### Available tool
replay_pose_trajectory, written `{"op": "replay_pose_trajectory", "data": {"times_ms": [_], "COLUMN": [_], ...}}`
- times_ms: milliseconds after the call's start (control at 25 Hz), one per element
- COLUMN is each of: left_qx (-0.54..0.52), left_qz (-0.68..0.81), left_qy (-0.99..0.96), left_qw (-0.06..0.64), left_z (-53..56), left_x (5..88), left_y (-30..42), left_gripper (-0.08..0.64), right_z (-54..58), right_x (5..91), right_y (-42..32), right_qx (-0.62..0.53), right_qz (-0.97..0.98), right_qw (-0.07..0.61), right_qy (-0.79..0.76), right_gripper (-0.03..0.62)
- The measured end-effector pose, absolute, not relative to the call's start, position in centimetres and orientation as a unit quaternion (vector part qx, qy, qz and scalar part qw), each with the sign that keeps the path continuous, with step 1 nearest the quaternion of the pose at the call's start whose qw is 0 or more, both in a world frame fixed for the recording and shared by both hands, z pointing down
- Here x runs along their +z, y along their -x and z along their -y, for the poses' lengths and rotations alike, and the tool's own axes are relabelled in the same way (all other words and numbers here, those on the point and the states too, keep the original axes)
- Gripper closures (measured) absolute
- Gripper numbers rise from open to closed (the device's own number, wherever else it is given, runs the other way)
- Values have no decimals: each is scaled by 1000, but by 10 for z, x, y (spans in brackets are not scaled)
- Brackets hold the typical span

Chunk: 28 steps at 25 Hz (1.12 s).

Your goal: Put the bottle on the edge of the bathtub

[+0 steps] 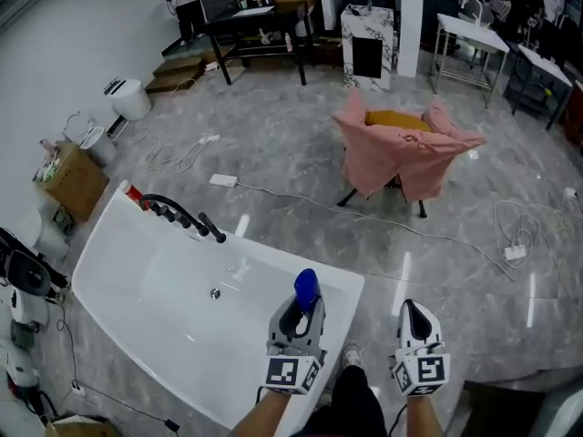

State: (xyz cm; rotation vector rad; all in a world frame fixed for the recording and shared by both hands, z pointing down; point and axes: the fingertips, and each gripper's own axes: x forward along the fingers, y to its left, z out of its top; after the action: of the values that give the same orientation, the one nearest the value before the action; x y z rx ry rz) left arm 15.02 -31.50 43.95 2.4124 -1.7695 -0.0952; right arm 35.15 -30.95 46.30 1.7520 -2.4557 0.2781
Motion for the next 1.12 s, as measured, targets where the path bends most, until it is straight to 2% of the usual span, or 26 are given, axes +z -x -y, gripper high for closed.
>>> {"op": "replay_pose_trajectory", "data": {"times_ms": [760,1120], "left_qx": [42,51], "left_qz": [624,634], "left_qy": [-759,-756], "left_qw": [180,155], "left_z": [446,499], "left_x": [653,712], "left_y": [-148,-144], "left_gripper": [420,420], "right_z": [385,411], "right_x": [648,699], "right_y": [-337,-330], "right_qx": [216,234], "right_qz": [807,809], "right_qw": [120,133], "right_qy": [-536,-523], "right_gripper": [595,595]}}
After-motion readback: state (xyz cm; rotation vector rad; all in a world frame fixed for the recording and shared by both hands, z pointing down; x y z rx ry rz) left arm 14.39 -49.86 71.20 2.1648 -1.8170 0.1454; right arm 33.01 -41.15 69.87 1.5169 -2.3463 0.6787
